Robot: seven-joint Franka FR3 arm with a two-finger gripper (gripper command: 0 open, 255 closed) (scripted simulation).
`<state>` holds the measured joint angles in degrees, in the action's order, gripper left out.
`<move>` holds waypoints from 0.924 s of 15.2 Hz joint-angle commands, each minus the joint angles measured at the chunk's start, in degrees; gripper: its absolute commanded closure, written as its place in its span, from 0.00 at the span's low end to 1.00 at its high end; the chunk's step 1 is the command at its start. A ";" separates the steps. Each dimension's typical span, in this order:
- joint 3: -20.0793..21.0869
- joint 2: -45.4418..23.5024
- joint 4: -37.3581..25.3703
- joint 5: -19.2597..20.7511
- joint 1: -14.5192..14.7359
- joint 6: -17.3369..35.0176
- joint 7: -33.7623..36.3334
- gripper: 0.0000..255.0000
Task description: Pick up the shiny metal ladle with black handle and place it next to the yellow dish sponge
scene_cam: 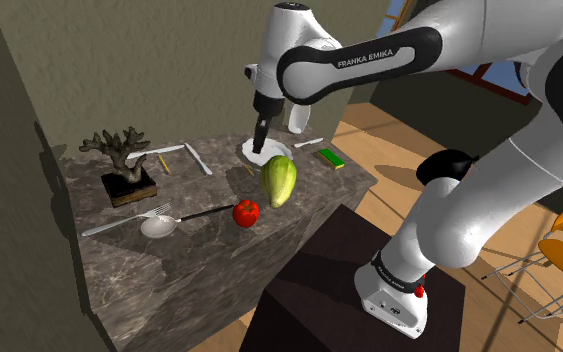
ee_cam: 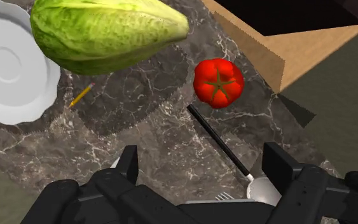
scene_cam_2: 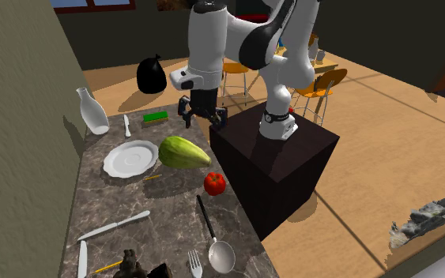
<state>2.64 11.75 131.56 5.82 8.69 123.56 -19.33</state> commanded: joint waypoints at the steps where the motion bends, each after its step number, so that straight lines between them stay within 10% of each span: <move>1: 0.28 -3.78 -0.92 0.62 0.52 2.52 -2.12 0.00; 14: 3.61 -28.55 -11.04 7.81 4.50 14.31 -10.80 0.00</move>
<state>6.17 -14.55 121.56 12.83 12.98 136.86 -29.31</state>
